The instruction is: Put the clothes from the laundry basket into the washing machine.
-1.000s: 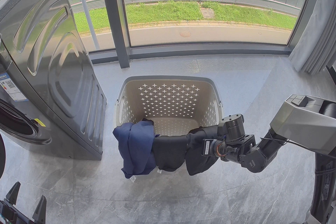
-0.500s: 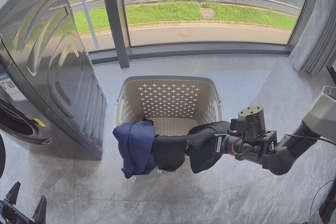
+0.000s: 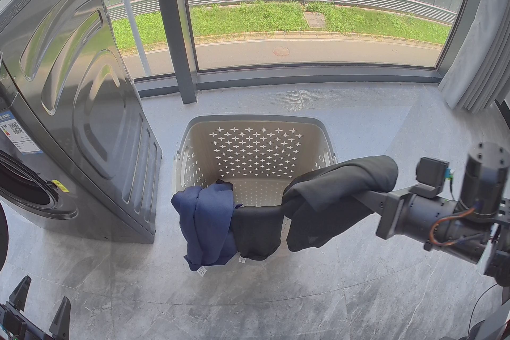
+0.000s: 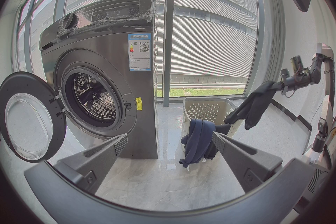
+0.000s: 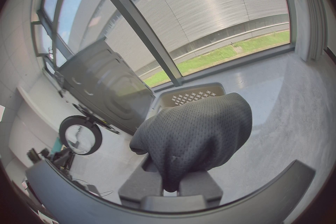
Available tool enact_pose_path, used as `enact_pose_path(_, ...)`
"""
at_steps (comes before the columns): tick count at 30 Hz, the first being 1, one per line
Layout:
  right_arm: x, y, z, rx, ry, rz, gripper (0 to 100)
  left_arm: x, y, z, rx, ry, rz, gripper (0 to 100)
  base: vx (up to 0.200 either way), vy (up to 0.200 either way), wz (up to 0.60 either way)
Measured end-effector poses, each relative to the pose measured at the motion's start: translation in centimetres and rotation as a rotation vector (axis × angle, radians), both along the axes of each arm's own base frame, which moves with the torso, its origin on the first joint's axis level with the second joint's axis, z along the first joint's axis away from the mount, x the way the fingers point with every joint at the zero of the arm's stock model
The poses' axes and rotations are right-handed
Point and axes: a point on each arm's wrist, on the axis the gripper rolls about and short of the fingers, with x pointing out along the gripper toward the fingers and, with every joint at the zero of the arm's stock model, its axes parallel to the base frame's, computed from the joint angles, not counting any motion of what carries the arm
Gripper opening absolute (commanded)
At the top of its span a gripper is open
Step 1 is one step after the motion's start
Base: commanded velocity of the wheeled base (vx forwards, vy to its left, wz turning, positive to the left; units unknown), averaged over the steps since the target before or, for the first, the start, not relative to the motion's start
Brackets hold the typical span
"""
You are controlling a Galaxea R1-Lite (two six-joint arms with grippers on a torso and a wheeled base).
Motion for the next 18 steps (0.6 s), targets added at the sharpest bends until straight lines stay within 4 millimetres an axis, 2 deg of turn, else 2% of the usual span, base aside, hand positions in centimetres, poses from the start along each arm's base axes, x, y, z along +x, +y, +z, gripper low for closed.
enact_pose_path(5, -3.0, -1.9, 1.9, 0.062, -0.082, 0.098, 0, 0.0, 0.0, 0.0, 0.002, 0.0, 0.0, 100, 0.0, 0.0, 0.0)
enact_pose_path(8, -4.0, -2.5, 2.6, 0.086, -0.113, 0.135, 0, 0.0, 0.0, 0.0, 0.005, 0.0, 0.0, 100, -0.2, 0.0, 0.0)
enact_pose_path(14, -4.8, -3.1, 3.2, 0.068, -0.178, 0.15, 0, 0.0, 0.0, 0.0, 0.004, 0.0, 0.0, 100, -0.2, 0.0, 0.0)
enact_pose_path(18, -5.0, -3.3, 3.3, 0.065, -0.192, 0.147, 0, 0.0, 0.0, 0.0, 0.004, 0.0, -0.001, 100, 0.0, 0.0, 0.0)
